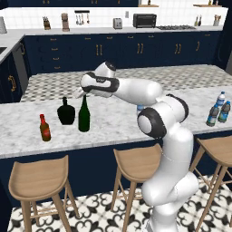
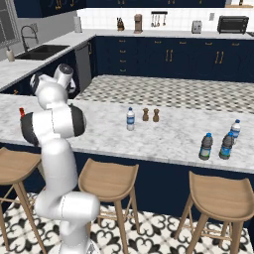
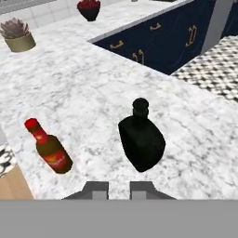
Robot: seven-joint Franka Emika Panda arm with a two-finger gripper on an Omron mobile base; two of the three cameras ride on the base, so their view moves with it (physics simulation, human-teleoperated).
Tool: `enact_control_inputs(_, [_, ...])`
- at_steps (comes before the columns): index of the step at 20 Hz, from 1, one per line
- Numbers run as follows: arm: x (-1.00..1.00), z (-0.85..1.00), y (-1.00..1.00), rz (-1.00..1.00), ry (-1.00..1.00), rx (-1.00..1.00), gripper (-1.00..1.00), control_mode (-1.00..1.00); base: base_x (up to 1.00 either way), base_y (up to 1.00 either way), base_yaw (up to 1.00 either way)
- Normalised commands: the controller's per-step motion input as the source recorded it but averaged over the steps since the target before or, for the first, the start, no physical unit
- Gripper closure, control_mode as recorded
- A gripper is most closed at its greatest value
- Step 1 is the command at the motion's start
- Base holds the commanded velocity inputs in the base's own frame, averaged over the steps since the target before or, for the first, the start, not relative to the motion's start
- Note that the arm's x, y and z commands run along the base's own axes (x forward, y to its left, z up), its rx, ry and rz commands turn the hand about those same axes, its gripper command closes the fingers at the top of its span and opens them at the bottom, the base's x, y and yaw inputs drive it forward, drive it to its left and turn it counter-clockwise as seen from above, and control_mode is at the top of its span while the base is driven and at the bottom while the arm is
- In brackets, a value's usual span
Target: Move the plastic bottles in the middle to the plastics group, and the glass bottles in the middle to the glass group.
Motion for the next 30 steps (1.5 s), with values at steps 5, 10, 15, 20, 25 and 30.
enact_control_inputs(5, [0.04,0.00,0.69,0.11,0.00,0.00,1.00,-1.00,0.00,0.00,0.00])
enact_control_inputs(10, [0.20,-0.10,0.51,0.07,0.00,0.00,1.00,-1.00,0.00,0.00,0.00])
enact_control_inputs(15, [0.27,-0.14,0.13,0.03,0.00,0.00,1.00,-1.00,0.00,0.00,0.00])
enact_control_inputs(20, [0.25,-0.32,0.41,0.03,0.00,0.00,1.00,-1.00,0.00,0.00,0.00])
enact_control_inputs(25, [0.32,-0.29,0.30,0.03,0.00,0.00,1.00,-1.00,0.00,0.00,0.00])
enact_control_inputs(30, [0.11,-0.11,0.06,0.02,0.00,0.00,1.00,-1.00,0.00,0.00,0.00])
